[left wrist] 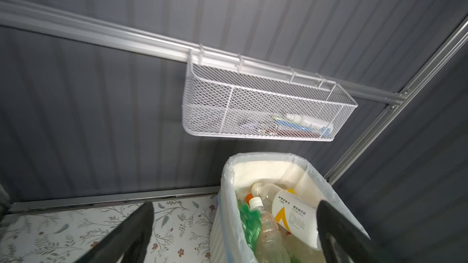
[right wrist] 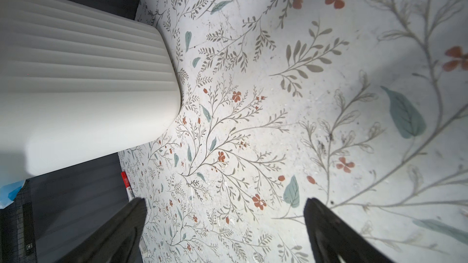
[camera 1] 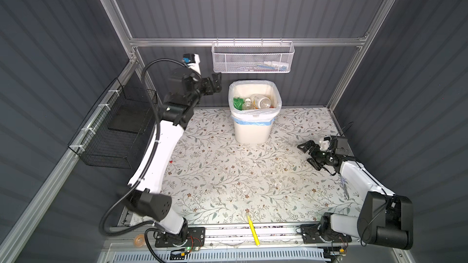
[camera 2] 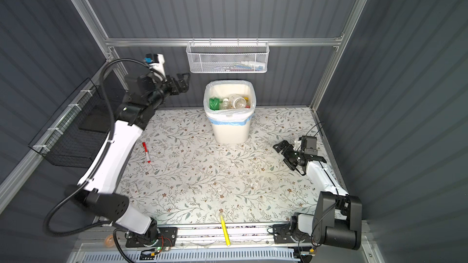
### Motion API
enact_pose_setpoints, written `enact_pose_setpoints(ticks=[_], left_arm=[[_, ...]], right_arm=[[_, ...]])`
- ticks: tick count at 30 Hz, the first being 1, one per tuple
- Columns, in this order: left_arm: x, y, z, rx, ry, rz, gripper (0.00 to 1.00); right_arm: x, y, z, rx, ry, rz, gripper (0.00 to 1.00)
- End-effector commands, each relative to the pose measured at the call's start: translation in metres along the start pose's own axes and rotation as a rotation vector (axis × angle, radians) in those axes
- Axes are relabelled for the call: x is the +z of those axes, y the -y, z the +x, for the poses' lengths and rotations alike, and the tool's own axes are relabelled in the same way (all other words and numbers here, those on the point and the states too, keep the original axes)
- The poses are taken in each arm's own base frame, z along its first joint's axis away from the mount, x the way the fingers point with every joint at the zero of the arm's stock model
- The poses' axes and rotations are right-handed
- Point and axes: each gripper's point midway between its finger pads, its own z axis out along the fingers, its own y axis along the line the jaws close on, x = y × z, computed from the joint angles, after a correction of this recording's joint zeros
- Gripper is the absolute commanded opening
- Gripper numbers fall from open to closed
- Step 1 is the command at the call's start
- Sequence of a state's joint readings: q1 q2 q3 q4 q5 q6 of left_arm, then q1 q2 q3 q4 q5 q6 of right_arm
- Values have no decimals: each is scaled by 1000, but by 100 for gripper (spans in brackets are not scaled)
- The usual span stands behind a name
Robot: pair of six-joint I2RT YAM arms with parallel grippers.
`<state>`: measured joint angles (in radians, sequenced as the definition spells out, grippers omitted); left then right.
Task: Throw the plastic bottles in the bin
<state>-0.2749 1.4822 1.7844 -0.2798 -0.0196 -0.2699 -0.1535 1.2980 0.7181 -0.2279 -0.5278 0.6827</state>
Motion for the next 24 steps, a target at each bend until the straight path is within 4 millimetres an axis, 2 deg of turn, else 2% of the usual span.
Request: enact_pose_setpoints(ticks=[1,2,4,7,10,12,16,19,24], left_arm=[[9,-76,75,-13,-124,-190,100],[6,-95,98,-20,-153,-232,100],[-4,-133,163,-24,-236,-326,100],[-25,-169,224,25,-281,-464,100],[-47,-196,261,49,-269,-584,100],[-56,-207,276,65,-252,-629,100],[-70,-227,291,131,-236,-733,100],[-79,-239,302,165,-219,-793,100],[-88,-244,323,213,-130,-776,100]], right_arm=[[-3,-6,-16,-90,55,23,99],[-4,-4,-20,-108,72,39,99],[-7,-5,-29,-151,106,58,99],[-11,-5,-42,-220,162,89,99],[-18,1,-58,-281,251,157,99],[-24,3,-66,-321,313,181,99],[-38,8,-81,-411,473,224,99],[-51,19,-91,-466,604,285,99],[-59,45,-94,-511,745,373,99]])
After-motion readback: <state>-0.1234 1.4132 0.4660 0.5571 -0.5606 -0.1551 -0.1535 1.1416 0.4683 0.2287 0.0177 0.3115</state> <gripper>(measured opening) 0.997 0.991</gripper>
